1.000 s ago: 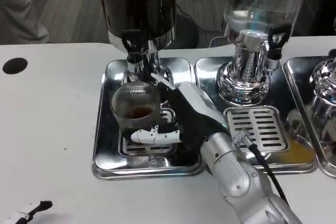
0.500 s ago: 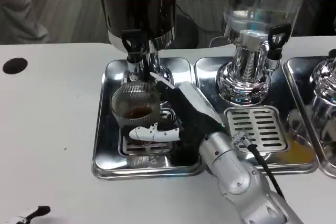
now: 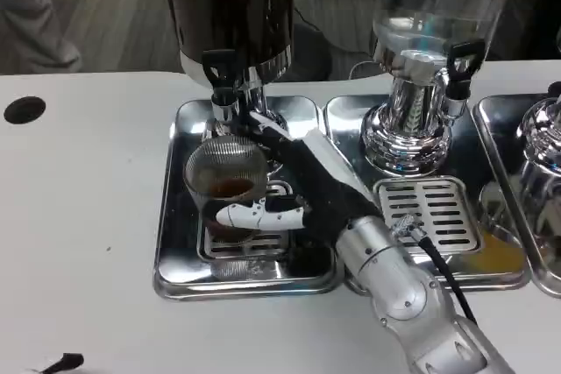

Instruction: Grasp the cup under the faucet to collect the drink, then remove the cup.

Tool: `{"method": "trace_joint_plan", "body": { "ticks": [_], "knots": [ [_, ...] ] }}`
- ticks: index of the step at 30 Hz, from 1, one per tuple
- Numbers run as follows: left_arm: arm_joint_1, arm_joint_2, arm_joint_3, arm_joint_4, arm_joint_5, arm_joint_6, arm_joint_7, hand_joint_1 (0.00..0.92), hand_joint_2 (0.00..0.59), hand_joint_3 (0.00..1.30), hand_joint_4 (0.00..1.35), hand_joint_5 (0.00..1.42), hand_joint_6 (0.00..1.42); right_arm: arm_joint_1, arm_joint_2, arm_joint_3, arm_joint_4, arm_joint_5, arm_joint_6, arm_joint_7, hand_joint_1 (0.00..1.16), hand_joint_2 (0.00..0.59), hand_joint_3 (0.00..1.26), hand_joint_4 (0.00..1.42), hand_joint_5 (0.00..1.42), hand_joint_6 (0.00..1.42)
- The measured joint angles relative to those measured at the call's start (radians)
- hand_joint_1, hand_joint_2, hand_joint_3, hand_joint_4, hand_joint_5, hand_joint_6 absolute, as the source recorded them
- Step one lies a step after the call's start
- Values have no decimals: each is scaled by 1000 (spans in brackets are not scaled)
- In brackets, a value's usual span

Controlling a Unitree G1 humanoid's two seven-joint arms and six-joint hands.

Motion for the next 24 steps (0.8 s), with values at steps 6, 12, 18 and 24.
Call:
{"method": "trace_joint_plan", "body": {
  "ticks": [6,12,18,24],
  "knots": [
    [0,0,0,0,0,1,-2,6,81,300,231,227,532,-2,1,0,28,3,-22,1,768,91,183,237,297,200],
    [0,0,5,0,-3,1,-3,6,81,311,232,229,529,-3,3,-1,36,5,-33,-4,791,88,238,305,351,243],
    [8,0,5,0,-3,-1,-3,8,91,313,235,237,534,-1,10,-2,41,5,-44,-22,797,89,294,358,399,288],
    [33,-11,5,-5,-3,-3,-3,8,92,314,240,238,534,3,11,-4,41,5,-46,-31,799,89,323,372,402,293]
  ]
}}
